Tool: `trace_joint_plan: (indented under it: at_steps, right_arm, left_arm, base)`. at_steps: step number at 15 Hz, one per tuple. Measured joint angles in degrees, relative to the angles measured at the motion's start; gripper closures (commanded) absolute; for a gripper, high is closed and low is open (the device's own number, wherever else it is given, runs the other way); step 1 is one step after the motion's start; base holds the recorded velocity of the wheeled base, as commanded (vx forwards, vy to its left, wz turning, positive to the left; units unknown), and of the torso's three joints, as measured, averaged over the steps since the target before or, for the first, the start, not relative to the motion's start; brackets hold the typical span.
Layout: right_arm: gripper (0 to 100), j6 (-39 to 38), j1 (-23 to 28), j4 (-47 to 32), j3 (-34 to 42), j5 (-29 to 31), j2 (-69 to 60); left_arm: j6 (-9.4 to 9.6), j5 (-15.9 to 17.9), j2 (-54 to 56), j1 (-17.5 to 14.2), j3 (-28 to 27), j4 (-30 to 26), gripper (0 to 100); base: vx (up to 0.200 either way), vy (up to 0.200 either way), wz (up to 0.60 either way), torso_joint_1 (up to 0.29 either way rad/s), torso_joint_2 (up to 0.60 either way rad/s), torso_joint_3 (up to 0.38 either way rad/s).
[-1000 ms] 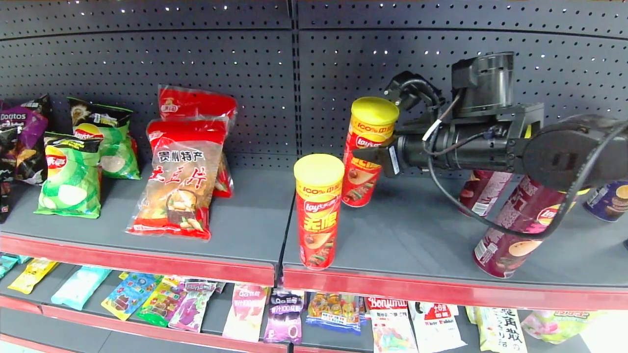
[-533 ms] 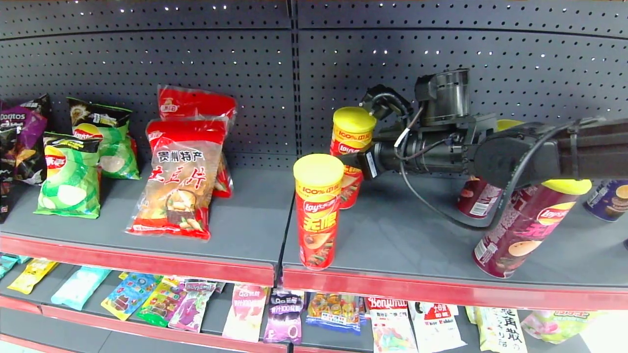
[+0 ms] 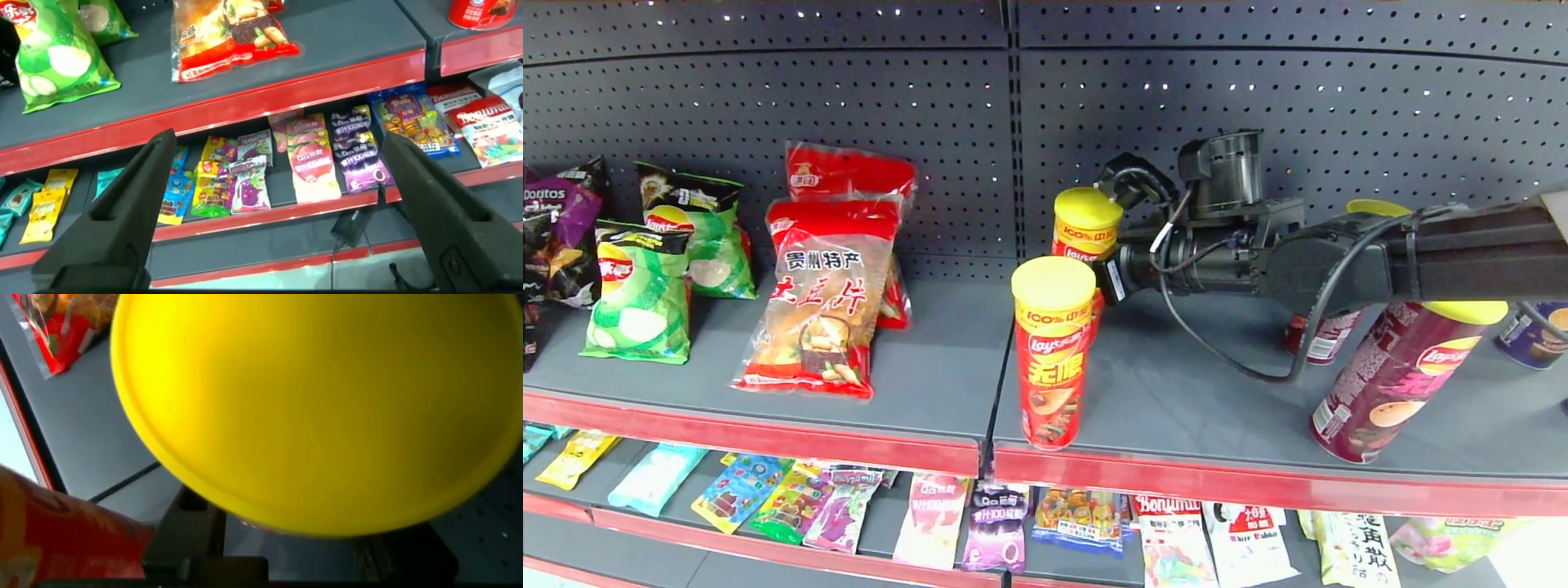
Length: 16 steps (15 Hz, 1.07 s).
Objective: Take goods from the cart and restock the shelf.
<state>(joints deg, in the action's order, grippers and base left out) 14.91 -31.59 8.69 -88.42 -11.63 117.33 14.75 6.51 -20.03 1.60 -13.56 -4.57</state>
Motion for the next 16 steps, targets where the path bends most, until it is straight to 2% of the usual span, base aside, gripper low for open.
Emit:
trace_joint_plan:
  at_steps: [16]
  right_arm:
    - [100,-0.1,-0.4,0.3,-1.7,0.5,3.2]
  left_arm:
    - [0.00,-0.1,0.4,0.0,-0.2,0.0,0]
  base:
    - [0.000,0.000,0.00,0.000,0.00,0.000]
